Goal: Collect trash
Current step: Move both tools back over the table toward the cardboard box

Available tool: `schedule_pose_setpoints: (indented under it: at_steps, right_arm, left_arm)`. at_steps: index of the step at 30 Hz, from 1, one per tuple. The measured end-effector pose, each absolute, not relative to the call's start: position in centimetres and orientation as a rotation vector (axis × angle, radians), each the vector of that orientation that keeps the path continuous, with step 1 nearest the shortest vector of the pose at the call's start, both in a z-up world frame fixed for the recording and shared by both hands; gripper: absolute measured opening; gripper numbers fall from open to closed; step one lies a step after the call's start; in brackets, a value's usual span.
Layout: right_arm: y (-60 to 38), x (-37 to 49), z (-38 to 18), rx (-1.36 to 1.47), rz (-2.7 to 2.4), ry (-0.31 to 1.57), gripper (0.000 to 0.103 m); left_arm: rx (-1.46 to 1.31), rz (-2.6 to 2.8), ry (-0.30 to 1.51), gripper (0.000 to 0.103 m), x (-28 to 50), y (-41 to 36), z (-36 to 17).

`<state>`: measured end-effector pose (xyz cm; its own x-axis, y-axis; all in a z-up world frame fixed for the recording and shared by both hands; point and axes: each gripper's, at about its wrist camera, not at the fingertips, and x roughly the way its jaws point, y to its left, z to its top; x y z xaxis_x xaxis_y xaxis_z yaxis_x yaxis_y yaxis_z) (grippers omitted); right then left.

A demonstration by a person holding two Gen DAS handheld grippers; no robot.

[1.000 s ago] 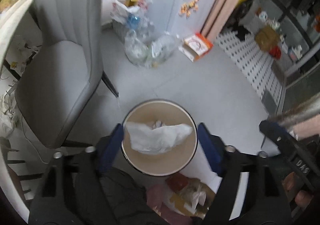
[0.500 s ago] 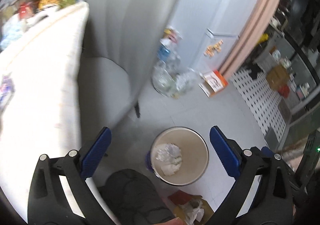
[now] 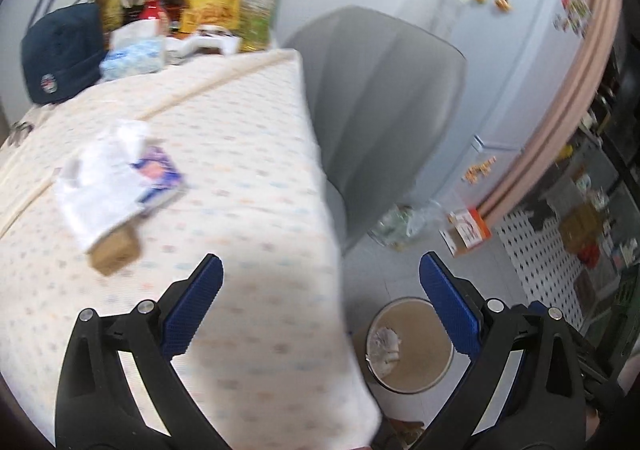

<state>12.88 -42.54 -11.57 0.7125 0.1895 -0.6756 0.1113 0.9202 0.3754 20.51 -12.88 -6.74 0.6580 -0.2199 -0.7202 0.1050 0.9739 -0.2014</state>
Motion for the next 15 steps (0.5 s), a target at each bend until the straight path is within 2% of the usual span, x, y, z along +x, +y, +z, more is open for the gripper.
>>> schedule_pose_setpoints:
  at_steps: [10, 15]
  right_arm:
    - [-34.5, 15.2, -8.1, 0.301, 0.147, 0.765, 0.096]
    - [-30.9, 16.3, -7.2, 0.262, 0.196, 0.764, 0.096]
  left_arm:
    - [-0.267, -0.072, 0.749, 0.096, 19.6, -3.0, -5.0]
    - [-0.327, -0.046, 0.734, 0.081, 18.9, 0.8, -5.0]
